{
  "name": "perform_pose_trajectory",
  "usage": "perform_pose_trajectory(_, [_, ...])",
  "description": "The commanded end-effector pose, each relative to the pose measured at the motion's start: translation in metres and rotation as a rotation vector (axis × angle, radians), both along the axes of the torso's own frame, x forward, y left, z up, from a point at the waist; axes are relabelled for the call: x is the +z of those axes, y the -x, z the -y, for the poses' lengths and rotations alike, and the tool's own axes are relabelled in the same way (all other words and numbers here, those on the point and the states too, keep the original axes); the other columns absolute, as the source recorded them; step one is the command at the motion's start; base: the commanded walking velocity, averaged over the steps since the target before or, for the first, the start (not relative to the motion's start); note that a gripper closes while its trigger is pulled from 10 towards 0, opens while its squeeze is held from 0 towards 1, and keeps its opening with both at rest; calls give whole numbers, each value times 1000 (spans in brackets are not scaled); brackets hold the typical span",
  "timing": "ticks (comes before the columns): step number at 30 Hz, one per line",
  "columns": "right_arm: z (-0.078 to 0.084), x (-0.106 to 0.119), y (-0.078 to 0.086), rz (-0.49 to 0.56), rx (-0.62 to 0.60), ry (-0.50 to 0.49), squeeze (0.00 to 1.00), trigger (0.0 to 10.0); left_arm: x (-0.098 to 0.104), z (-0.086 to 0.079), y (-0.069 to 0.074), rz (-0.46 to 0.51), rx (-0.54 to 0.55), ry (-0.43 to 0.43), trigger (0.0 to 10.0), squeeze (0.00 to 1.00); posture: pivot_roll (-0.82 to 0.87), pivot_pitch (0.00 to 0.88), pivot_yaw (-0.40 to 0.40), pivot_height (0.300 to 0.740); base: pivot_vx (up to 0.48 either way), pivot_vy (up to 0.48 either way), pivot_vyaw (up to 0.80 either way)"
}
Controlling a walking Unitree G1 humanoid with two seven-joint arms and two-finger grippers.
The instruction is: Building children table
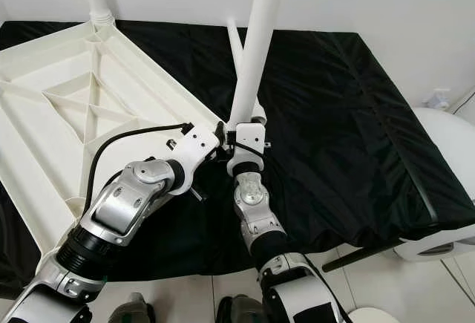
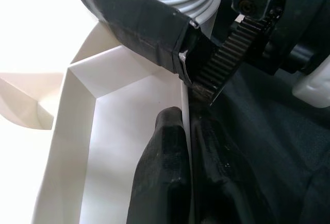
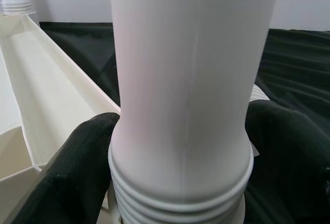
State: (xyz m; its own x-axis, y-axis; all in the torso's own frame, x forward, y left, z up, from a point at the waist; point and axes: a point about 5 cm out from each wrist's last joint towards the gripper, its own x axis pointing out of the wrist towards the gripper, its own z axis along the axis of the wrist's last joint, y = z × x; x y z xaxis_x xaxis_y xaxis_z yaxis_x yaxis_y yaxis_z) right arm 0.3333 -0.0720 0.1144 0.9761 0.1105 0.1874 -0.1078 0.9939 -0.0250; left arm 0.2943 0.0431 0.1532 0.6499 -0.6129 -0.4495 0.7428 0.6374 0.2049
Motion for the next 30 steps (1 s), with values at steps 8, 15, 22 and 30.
perform_pose_trajectory(8, [9, -17, 10, -57, 89, -24, 859, 10000, 23, 6, -8, 139, -55, 31, 10000, 0, 71, 53, -86, 740, 0, 0, 0])
perform_pose_trajectory(15, [16, -14, 11, -36, 127, -33, 0, 10000, 21, 2, -14, 143, -45, 6, 10000, 0, 59, 58, -81, 740, 0, 0, 0])
perform_pose_trajectory(22, [21, -9, 11, -17, 138, -45, 0, 10000, 20, 1, -19, 148, -40, 0, 10000, 0, 53, 59, -80, 740, 0, 0, 0])
perform_pose_trajectory(30, [28, -6, 14, -5, 156, -50, 0, 10000, 16, -2, -22, 150, -49, -23, 10000, 0, 45, 59, -76, 740, 0, 0, 0])
